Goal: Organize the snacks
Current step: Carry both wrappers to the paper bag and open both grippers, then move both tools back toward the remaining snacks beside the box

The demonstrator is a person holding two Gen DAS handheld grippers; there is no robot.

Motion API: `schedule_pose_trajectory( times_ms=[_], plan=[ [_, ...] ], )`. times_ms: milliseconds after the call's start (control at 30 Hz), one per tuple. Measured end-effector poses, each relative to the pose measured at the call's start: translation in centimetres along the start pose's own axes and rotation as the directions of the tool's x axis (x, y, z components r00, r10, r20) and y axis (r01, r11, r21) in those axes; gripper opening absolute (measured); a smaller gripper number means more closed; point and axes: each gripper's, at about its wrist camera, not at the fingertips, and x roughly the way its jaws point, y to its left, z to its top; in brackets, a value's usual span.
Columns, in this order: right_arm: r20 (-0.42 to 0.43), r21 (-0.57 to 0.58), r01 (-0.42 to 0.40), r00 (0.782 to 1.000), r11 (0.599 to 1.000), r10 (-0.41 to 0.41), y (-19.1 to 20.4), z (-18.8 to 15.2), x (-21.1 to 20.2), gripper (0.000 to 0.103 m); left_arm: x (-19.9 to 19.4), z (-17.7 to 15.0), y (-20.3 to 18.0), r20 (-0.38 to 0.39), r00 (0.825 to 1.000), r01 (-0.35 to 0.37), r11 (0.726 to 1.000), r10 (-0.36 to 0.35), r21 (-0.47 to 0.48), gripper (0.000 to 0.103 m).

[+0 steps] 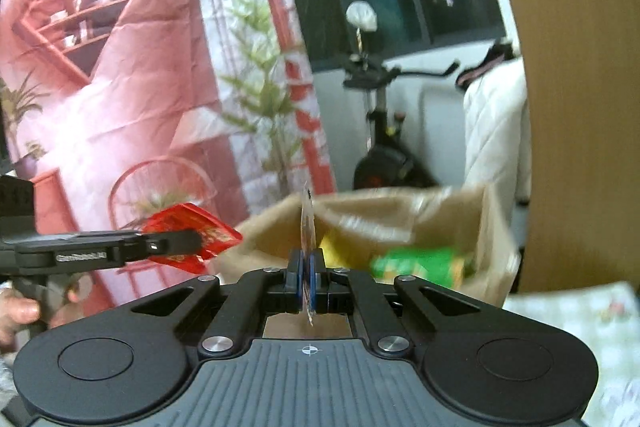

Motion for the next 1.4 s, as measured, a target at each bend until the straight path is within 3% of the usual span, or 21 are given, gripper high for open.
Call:
schedule_pose_trajectory(
  times_ms=[167, 433, 467, 533, 567, 867, 1000, 1200, 1400],
  plan=[
    [-0.028, 0.071, 0.036, 0.999, 0.997, -0.034, -3.1, 2.0, 5.2, 0.003, 4.9, 1.7, 0.6, -0.021, 1.000, -0.018, 1.000, 0.018, -0.014, 0.018],
    [-0.122, 0.129, 0.052, 0.992, 0.990, -0.037, -3.9, 0.1, 12.5, 0.004, 9.4, 1.3, 1.9, -0.122, 0.991, -0.057, 0.998, 0.054, -0.027, 0.019],
    [-0.133, 0.137, 0.053, 0.991, 0.989, -0.035, -4.0, -0.2, 13.0, 0.008, 9.8, 1.2, 2.1, -0.139, 0.989, -0.063, 0.997, 0.057, -0.034, 0.021],
    [-0.150, 0.134, 0.077, 0.987, 0.988, -0.057, -4.0, -0.5, 13.5, 0.024, 10.2, 1.0, 2.5, -0.158, 0.986, -0.068, 0.996, 0.059, -0.055, 0.049],
    [-0.145, 0.130, 0.083, 0.987, 0.988, -0.064, -4.1, -0.6, 13.4, 0.030, 10.0, 0.9, 2.9, -0.154, 0.986, -0.068, 0.996, 0.058, -0.058, 0.052],
    [-0.093, 0.131, 0.111, 0.991, 0.985, -0.100, -4.2, -0.8, 8.9, 0.035, 6.5, 1.1, 2.8, -0.146, 0.982, -0.128, 0.991, 0.124, -0.025, 0.057],
    [-0.062, 0.079, 0.132, 0.990, 0.988, -0.128, -3.3, -1.3, 5.8, 0.050, 3.9, 0.6, 2.7, -0.133, 0.979, -0.160, 0.986, 0.154, -0.037, 0.059],
    [-0.024, 0.045, 0.163, 0.986, 0.986, -0.162, -2.7, -2.9, 1.6, 0.050, 0.2, -1.0, 1.9, -0.122, 0.975, -0.191, 0.981, 0.186, -0.026, 0.059],
    [-0.045, 0.069, 0.188, 0.982, 0.980, -0.185, -3.0, -6.1, -0.9, 0.050, -1.1, -3.5, 1.5, -0.160, 0.964, -0.224, 0.973, 0.213, -0.053, 0.059]
  ],
)
